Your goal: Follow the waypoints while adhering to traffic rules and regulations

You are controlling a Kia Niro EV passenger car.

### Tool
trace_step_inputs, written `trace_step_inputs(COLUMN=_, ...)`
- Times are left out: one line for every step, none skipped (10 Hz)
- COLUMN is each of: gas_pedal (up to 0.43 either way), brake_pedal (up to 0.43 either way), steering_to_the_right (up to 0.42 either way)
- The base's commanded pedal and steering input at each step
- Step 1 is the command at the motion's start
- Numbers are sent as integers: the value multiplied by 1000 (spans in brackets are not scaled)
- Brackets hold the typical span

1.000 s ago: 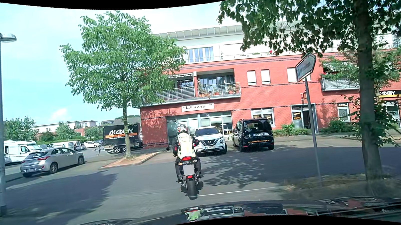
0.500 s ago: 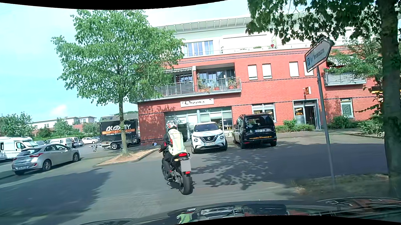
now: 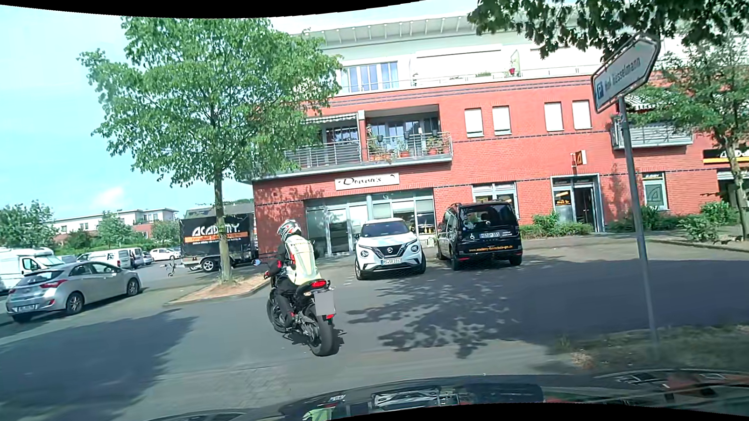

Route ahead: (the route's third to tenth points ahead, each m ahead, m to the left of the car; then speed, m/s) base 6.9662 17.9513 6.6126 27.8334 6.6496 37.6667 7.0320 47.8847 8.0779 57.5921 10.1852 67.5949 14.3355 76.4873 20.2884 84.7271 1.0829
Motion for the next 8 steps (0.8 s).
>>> trace_step_inputs(gas_pedal=0, brake_pedal=85, steering_to_the_right=-15)
trace_step_inputs(gas_pedal=0, brake_pedal=79, steering_to_the_right=-15)
trace_step_inputs(gas_pedal=0, brake_pedal=79, steering_to_the_right=-15)
trace_step_inputs(gas_pedal=0, brake_pedal=85, steering_to_the_right=-16)
trace_step_inputs(gas_pedal=0, brake_pedal=91, steering_to_the_right=-18)
trace_step_inputs(gas_pedal=0, brake_pedal=91, steering_to_the_right=-20)
trace_step_inputs(gas_pedal=0, brake_pedal=104, steering_to_the_right=-24)
trace_step_inputs(gas_pedal=0, brake_pedal=116, steering_to_the_right=-31)
